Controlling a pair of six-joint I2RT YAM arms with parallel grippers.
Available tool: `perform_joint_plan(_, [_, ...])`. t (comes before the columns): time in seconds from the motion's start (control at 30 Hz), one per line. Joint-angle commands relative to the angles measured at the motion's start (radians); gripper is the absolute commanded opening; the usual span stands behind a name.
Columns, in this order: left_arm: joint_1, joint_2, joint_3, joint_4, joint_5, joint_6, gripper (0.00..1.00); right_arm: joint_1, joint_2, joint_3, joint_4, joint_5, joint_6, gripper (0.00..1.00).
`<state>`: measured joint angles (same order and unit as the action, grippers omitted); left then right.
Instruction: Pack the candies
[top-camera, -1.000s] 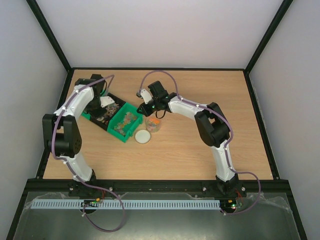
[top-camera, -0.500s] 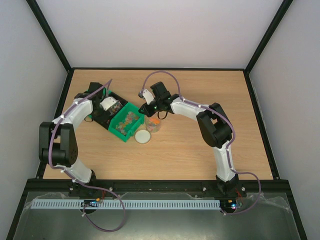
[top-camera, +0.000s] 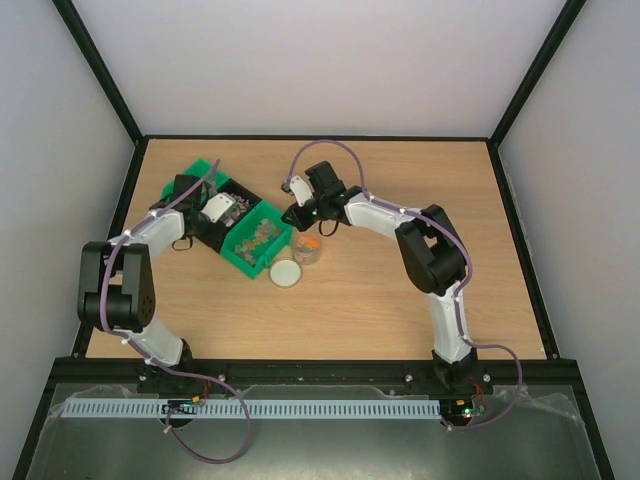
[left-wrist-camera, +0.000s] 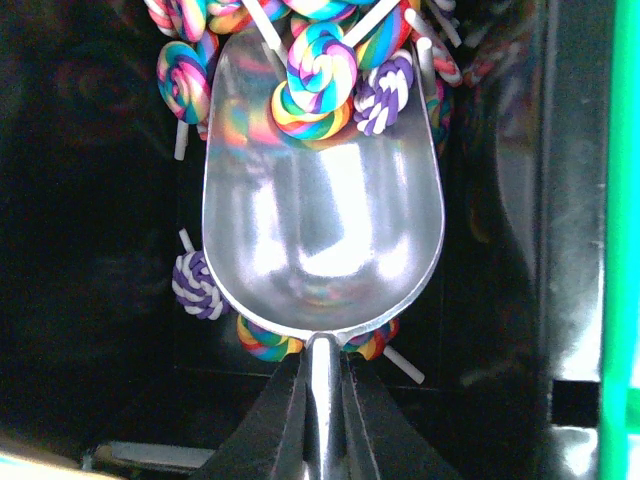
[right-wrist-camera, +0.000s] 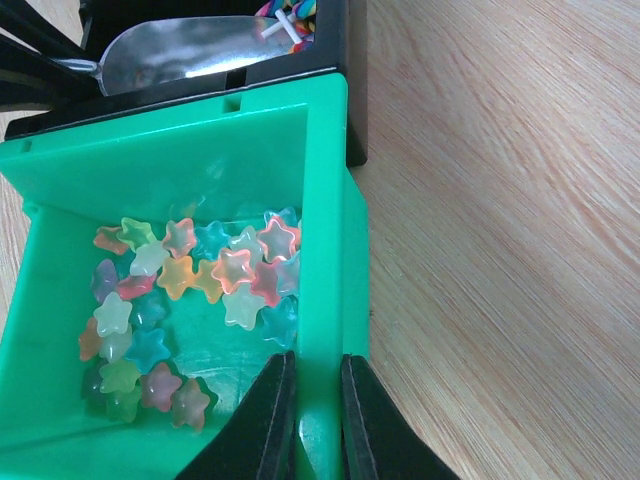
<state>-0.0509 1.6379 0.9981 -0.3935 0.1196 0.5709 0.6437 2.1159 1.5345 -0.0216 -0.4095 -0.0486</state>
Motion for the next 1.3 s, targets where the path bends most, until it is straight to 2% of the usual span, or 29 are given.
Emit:
perform_joint_plan(0.0, [0.044,0.0,-0.106,0.053,0.116,0.02,0.02,0.022,-0.006,0.006,0.009,-0.021,-0.077,0.01])
perform_joint_plan(0.23, [0.147,-0.091,-0.191,0.13,0.212,0.044,0.02,0.021,0.002,0.015,-0.003,0.05,-0.031,0.01])
perform_joint_plan(0.43, [0.095,-0.114,-0.219,0.183,0.234,0.032,0.02,0.022,0.001,0.006,0.005,0.052,-0.025,0.01])
perform_joint_plan(0.63, [0.174,-0.194,-0.303,0.258,0.24,0.085,0.02,0.022,0.005,0.012,-0.001,0.056,-0.023,0.01])
perform_joint_plan(0.8, [0.088,-0.186,-0.318,0.299,0.256,0.053,0.02,0.022,0.015,0.021,0.002,0.058,-0.018,0.01])
perform_joint_plan(0.93, [0.13,-0.16,-0.318,0.313,0.246,0.044,0.02,0.022,0.015,0.024,0.003,0.061,-0.022,0.01])
perform_joint_plan(1.03, [0.082,-0.145,-0.291,0.296,0.23,0.031,0.02,0.022,0.02,0.027,0.003,0.059,-0.018,0.01])
perform_joint_plan(1.13, [0.118,-0.169,-0.298,0.303,0.257,0.009,0.02,0.021,0.02,0.027,0.001,0.065,-0.02,0.01])
perform_joint_plan(1.27, [0.179,-0.2,-0.333,0.271,0.284,0.071,0.02,0.022,0.017,0.026,0.0,0.071,-0.023,0.01])
